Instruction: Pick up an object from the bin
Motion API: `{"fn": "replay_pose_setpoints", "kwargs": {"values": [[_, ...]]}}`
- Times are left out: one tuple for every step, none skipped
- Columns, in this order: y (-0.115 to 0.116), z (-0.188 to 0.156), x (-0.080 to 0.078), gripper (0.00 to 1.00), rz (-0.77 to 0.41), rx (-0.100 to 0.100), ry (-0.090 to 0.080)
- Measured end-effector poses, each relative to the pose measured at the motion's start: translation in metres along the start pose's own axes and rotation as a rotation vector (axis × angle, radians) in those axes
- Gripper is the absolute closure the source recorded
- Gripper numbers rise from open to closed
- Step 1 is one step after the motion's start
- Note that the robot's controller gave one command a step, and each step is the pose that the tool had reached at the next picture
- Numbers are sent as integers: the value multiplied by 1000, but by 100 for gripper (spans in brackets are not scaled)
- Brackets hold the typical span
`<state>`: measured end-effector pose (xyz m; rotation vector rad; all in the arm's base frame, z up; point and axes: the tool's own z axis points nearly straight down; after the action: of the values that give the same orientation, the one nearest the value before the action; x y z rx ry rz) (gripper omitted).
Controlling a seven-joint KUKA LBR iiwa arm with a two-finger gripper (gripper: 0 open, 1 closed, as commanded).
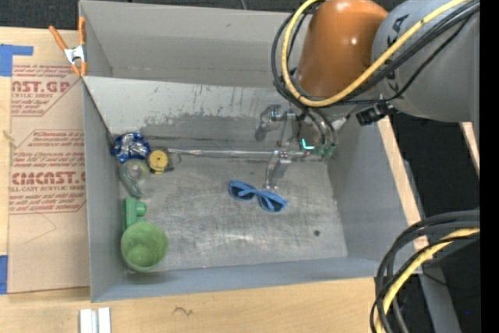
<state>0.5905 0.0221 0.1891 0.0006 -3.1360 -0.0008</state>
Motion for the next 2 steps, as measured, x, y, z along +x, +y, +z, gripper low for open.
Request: {"fn": "replay_pose_setpoints", "kwargs": {"values": [[-25, 119, 53, 0, 246, -2, -12], [-24, 116, 53, 100, 243, -3, -7]]}}
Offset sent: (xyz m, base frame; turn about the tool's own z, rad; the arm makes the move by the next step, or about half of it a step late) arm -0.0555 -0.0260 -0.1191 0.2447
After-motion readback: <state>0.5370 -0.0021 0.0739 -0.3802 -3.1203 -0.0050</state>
